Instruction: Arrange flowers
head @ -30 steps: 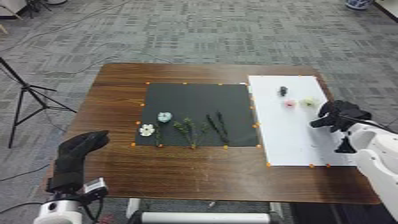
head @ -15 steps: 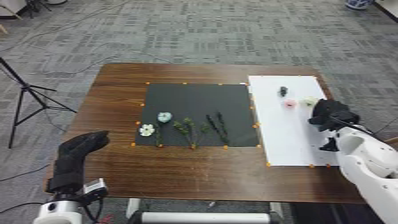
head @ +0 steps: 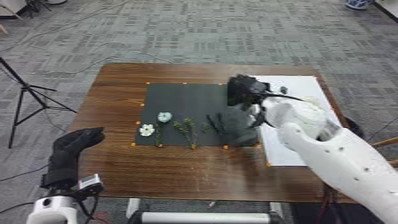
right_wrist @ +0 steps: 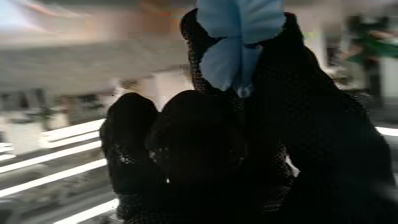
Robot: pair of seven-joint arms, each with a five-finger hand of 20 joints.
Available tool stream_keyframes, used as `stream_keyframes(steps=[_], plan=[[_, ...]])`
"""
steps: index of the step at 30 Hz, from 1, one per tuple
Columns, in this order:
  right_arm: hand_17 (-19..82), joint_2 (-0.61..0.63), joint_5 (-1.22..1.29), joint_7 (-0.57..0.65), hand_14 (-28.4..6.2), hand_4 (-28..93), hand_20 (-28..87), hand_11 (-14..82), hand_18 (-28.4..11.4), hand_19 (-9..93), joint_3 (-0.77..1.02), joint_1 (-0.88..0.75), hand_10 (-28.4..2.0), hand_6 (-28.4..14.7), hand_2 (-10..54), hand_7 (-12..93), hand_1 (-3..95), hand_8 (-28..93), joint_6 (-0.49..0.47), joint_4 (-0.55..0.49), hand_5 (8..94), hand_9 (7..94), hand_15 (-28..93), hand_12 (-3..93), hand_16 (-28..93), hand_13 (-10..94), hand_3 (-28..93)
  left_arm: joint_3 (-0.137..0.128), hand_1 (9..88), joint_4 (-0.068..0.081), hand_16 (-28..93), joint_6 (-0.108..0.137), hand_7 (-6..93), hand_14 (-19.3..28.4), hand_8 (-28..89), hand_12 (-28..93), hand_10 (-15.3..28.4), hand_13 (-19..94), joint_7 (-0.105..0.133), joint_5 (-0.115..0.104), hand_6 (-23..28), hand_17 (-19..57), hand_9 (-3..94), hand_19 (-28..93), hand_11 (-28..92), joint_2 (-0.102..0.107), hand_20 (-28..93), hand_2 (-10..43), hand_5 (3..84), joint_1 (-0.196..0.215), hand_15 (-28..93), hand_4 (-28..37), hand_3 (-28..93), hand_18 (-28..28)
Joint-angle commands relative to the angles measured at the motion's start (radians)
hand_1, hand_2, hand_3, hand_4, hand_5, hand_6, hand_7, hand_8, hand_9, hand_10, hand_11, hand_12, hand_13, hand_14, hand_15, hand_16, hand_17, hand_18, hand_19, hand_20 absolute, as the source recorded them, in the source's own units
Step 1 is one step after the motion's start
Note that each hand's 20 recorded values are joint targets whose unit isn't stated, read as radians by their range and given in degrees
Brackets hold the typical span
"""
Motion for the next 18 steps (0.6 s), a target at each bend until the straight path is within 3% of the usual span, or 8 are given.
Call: stream_keyframes(steps=[1,5,6,12,18], plan=[[62,-0.219,-0.093,-0.039,-2.2,-19,63,12.4,-14.9,93,-0.09,0.077,-9.0,-0.4,-8.0,19,59.2,11,-0.093,0.021,78.9,88.6,61,30.7,36,91,57,0.009,32.6,0.001,1,0.0,23.8,18.0,-9,16,14.2,44,-0.003,0.003,0.0,5.0,56.4,16,27,0.0,21,2.7,57.6,-0.013,32,-21.7,67,14.6],[62,-0.282,-0.127,-0.054,-2.1,-19,63,11.0,-14.9,93,-0.109,0.085,-9.0,-0.4,-8.0,19,59.3,10,-0.156,0.066,79.0,88.5,60,30.3,36,91,57,0.009,32.6,0.0,1,0.001,23.9,18.0,-9,16,14.2,44,-0.002,0.007,-0.1,5.0,56.4,16,27,0.001,21,2.7,57.6,-0.013,32,-21.7,67,14.6],[62,-0.315,-0.17,-0.088,-2.1,-20,63,10.8,-14.9,93,-0.089,0.083,-9.2,-0.3,-7.9,19,59.4,10,-0.163,0.109,79.0,88.5,60,30.1,36,91,57,0.02,32.6,0.013,1,0.001,23.9,18.0,-9,16,14.2,44,-0.02,0.015,-0.1,5.0,56.4,16,27,-0.001,21,2.7,57.6,-0.043,32,-21.7,67,14.6],[62,-0.364,-0.223,-0.086,-2.1,-20,63,10.6,-14.9,93,-0.079,0.073,-9.4,0.2,-7.9,19,59.2,10,-0.2,0.159,78.9,88.3,60,29.4,36,91,57,0.021,32.6,0.004,1,-0.008,23.8,18.0,-9,16,14.3,44,-0.003,0.007,0.0,5.0,56.3,16,27,-0.001,21,2.8,57.6,-0.029,32,-21.8,67,14.7],[62,-0.373,-0.232,-0.074,-2.3,-20,64,10.4,-14.9,93,-0.073,0.063,-9.7,0.5,-7.9,19,59.0,10,-0.212,0.187,78.8,88.1,61,28.5,36,91,57,0.015,32.7,0.0,1,-0.005,23.6,18.1,-9,16,14.4,44,-0.003,0.009,0.1,5.0,56.4,16,27,-0.006,21,2.8,57.6,-0.017,32,-21.8,67,14.8]])
